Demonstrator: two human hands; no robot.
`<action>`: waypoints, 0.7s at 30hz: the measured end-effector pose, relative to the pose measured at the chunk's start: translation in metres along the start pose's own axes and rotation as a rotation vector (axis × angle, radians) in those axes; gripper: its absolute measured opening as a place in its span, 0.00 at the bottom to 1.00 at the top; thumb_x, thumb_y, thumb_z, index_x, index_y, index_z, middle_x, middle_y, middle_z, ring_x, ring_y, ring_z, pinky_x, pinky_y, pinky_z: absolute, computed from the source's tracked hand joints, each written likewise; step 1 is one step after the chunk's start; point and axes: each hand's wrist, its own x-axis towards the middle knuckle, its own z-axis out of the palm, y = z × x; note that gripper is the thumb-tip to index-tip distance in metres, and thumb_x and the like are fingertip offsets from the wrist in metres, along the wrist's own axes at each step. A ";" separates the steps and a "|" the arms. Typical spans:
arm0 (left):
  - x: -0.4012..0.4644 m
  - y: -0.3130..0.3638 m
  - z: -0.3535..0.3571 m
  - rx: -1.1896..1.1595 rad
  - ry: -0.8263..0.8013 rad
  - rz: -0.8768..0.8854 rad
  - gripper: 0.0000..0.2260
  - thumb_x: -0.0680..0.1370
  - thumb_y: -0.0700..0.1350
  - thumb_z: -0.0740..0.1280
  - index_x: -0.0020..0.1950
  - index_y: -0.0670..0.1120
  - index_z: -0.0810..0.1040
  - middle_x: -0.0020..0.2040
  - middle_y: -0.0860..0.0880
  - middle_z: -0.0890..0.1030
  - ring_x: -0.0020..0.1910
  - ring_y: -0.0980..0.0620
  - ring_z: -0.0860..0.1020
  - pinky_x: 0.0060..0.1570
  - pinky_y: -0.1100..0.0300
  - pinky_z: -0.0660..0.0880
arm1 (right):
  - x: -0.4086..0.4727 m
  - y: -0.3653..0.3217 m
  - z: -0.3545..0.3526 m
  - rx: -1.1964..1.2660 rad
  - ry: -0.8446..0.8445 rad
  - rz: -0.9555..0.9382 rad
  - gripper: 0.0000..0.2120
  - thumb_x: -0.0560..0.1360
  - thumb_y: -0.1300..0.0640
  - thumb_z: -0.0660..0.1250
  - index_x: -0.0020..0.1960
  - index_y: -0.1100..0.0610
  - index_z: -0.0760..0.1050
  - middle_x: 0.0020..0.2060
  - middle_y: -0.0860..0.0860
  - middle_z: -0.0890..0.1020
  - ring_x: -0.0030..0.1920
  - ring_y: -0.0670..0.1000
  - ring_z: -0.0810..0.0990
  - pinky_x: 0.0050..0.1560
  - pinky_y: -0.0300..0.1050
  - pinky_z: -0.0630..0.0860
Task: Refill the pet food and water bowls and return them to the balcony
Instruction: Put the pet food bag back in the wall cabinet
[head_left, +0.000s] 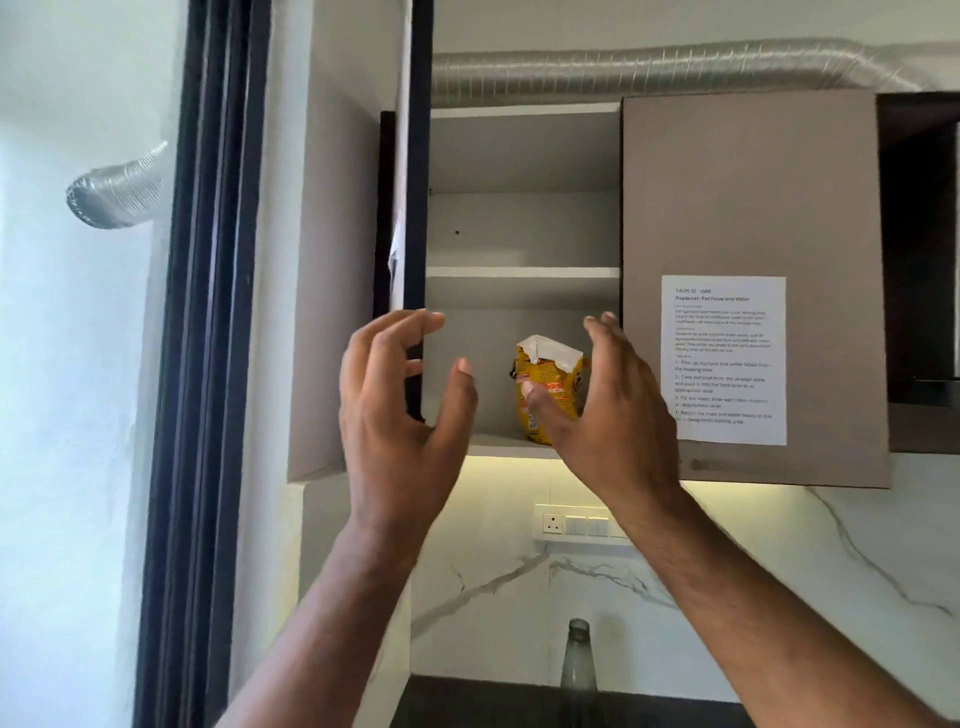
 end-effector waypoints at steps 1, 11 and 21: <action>0.003 -0.008 -0.009 0.003 -0.004 -0.022 0.14 0.78 0.46 0.69 0.64 0.47 0.77 0.62 0.49 0.78 0.62 0.48 0.77 0.54 0.56 0.78 | 0.000 -0.007 0.001 -0.005 -0.004 0.002 0.43 0.75 0.30 0.65 0.81 0.52 0.58 0.82 0.51 0.61 0.78 0.56 0.67 0.67 0.53 0.74; -0.007 -0.077 -0.027 -0.233 -0.238 -0.387 0.09 0.83 0.51 0.65 0.63 0.58 0.77 0.60 0.55 0.80 0.58 0.60 0.80 0.49 0.68 0.77 | -0.008 -0.063 0.019 -0.030 0.014 -0.003 0.40 0.76 0.32 0.67 0.79 0.53 0.61 0.81 0.52 0.64 0.76 0.56 0.70 0.67 0.53 0.77; -0.030 -0.095 0.030 -0.330 -0.385 -0.215 0.17 0.79 0.43 0.69 0.68 0.50 0.78 0.67 0.56 0.76 0.68 0.53 0.75 0.61 0.50 0.79 | -0.025 -0.056 0.041 -0.162 0.170 -0.197 0.29 0.81 0.39 0.62 0.77 0.53 0.68 0.76 0.55 0.71 0.72 0.56 0.75 0.56 0.48 0.80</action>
